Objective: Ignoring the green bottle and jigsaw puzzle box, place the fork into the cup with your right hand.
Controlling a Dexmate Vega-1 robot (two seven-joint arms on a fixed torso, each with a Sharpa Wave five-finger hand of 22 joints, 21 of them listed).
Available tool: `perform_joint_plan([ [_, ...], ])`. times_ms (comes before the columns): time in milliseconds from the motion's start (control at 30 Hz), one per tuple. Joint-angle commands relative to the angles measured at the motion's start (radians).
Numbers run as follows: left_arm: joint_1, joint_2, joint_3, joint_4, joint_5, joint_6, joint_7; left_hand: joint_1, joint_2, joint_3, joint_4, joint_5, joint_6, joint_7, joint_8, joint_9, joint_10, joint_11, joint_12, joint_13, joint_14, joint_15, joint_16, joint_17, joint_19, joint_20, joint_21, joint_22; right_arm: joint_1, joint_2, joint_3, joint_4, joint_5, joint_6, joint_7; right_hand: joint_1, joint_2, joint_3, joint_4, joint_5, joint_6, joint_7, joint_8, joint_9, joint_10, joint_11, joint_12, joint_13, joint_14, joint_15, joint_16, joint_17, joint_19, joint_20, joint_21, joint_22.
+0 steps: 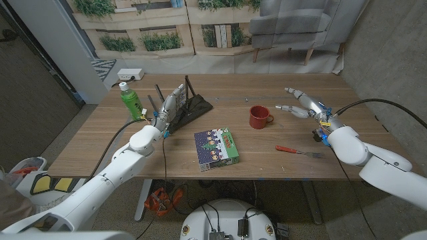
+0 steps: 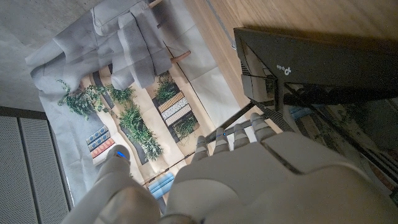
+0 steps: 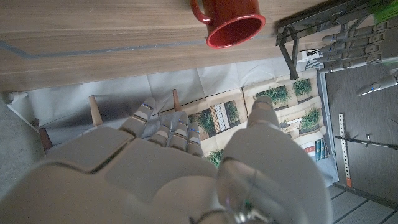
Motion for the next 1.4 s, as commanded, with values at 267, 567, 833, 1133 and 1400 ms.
perform_joint_plan([
  [267, -0.019, -0.011, 0.008, 0.033, -0.007, 0.001, -0.014, 0.006, 0.006, 0.001, -0.008, 0.0, 0.005, -0.003, 0.006, 0.003, -0.008, 0.005, -0.001, 0.004, -0.028, 0.0, 0.004, 0.003, 0.003, -0.008, 0.007, 0.005, -0.021, -0.009, 0.007, -0.038, -0.023, -0.041, 0.02, 0.018, -0.001, 0.008, 0.002, 0.001, 0.019, 0.007, 0.001, 0.004, 0.033, 0.01, 0.012, 0.003, 0.024, -0.062, 0.005, 0.002, 0.021, -0.003, 0.003, 0.002],
  [567, -0.022, -0.013, 0.008, 0.037, -0.006, -0.004, -0.014, 0.009, 0.008, 0.002, -0.01, 0.0, 0.008, 0.0, 0.006, 0.003, -0.005, 0.008, 0.0, 0.004, -0.031, -0.03, 0.003, 0.003, 0.012, -0.044, 0.009, 0.005, -0.044, -0.025, 0.022, -0.069, -0.049, -0.077, 0.022, 0.014, 0.0, 0.007, 0.007, 0.0, 0.019, 0.007, 0.0, 0.004, 0.032, 0.009, 0.01, 0.004, 0.024, -0.062, 0.005, 0.004, 0.021, -0.003, 0.001, 0.002],
  [833, -0.022, -0.011, 0.007, 0.037, -0.007, -0.005, -0.015, 0.009, 0.009, 0.002, -0.011, 0.0, 0.008, 0.002, 0.006, 0.003, -0.004, 0.005, 0.0, 0.004, -0.031, -0.032, 0.003, 0.003, 0.011, -0.038, 0.009, 0.005, -0.069, -0.034, 0.038, -0.093, -0.069, -0.1, 0.024, 0.007, 0.004, 0.006, 0.014, -0.002, 0.022, 0.006, -0.002, 0.004, 0.034, 0.004, 0.008, 0.005, -0.005, -0.062, -0.008, 0.006, 0.008, -0.006, -0.006, 0.002],
  [1133, -0.022, -0.008, 0.006, 0.033, -0.007, -0.004, -0.017, 0.01, 0.01, 0.002, -0.012, 0.0, 0.009, 0.002, 0.006, 0.003, -0.002, 0.005, 0.0, 0.004, -0.032, -0.03, 0.003, 0.002, 0.01, -0.037, 0.008, 0.005, -0.097, -0.03, 0.056, -0.103, -0.09, -0.106, 0.019, 0.001, 0.008, 0.006, 0.02, -0.003, 0.043, 0.007, 0.001, 0.004, 0.068, 0.01, 0.02, 0.009, 0.016, -0.068, 0.0, 0.008, 0.019, -0.008, -0.003, 0.002],
  [1400, -0.02, -0.003, 0.007, 0.022, -0.006, 0.001, -0.019, 0.011, 0.01, 0.002, -0.013, 0.0, 0.011, 0.002, 0.006, 0.003, -0.001, 0.005, 0.0, 0.004, -0.032, -0.029, 0.003, 0.002, 0.009, -0.035, 0.007, 0.005, -0.098, -0.043, 0.047, -0.118, -0.127, -0.139, 0.034, 0.001, 0.008, 0.007, 0.02, -0.003, 0.049, 0.006, 0.002, 0.004, 0.074, 0.008, 0.022, 0.011, 0.027, -0.069, 0.003, 0.008, 0.026, -0.009, -0.002, 0.002],
])
